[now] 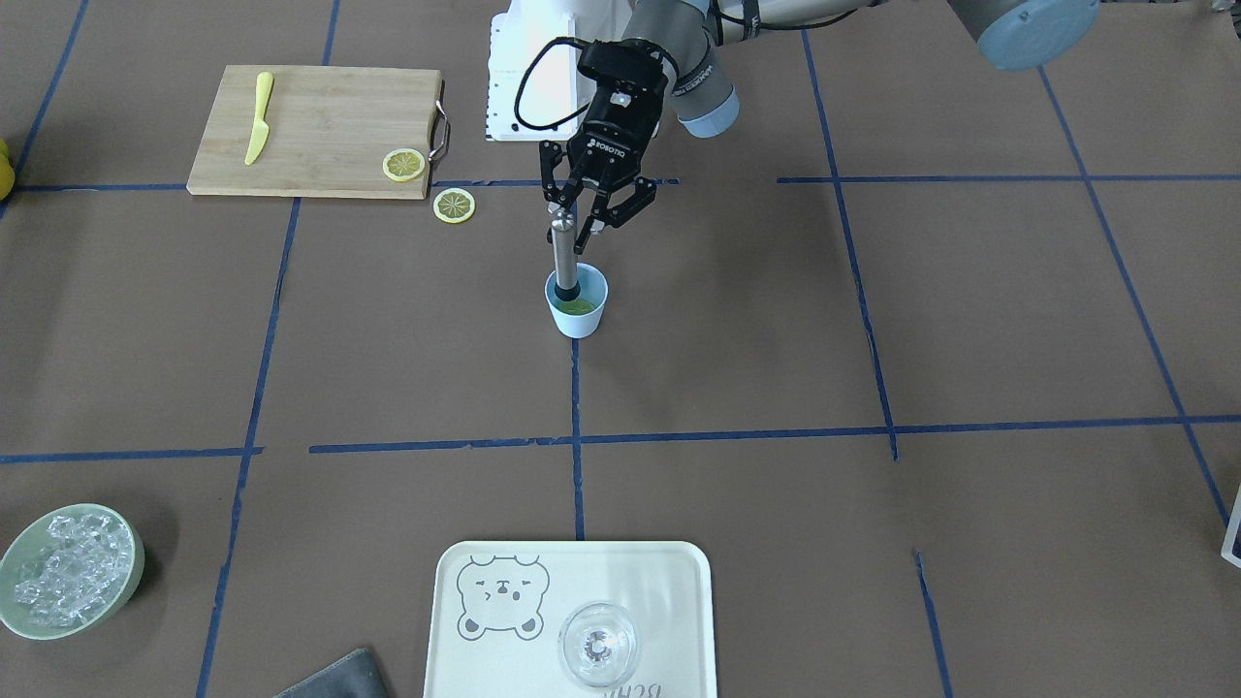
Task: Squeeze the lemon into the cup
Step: 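Press the muddler down into the cup onto the lemon slice, then lift the muddler out of the cup and move it back toward its spot, then lower the muddler upright onto the table with the left gripper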
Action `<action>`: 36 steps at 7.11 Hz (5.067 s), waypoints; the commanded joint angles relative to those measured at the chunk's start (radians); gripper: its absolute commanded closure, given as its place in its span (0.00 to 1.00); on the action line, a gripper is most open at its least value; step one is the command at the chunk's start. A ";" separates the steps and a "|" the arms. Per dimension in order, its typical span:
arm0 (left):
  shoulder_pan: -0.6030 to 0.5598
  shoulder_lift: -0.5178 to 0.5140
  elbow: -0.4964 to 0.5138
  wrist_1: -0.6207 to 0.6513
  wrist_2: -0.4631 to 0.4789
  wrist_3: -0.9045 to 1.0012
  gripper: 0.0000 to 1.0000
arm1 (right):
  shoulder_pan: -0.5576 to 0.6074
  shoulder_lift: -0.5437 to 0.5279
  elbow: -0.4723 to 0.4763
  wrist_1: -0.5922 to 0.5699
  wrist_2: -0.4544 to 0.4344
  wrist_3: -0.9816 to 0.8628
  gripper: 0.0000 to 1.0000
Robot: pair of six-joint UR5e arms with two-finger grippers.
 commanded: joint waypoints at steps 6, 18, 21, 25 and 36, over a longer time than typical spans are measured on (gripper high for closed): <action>-0.109 0.064 -0.240 0.017 -0.141 0.235 1.00 | 0.000 -0.002 0.001 0.000 0.001 -0.003 0.00; -0.419 0.599 -0.681 0.427 -0.799 0.107 1.00 | 0.000 -0.014 0.014 0.002 0.003 -0.009 0.00; -0.603 0.582 -0.734 0.673 -1.223 -0.126 1.00 | 0.000 -0.008 0.015 0.002 0.003 -0.008 0.00; -0.738 0.583 -0.680 0.963 -1.390 -0.116 1.00 | 0.000 -0.013 0.037 0.002 0.001 -0.002 0.00; -0.801 0.485 -0.156 1.105 -1.533 -0.222 1.00 | 0.000 -0.014 0.051 0.002 0.000 -0.002 0.00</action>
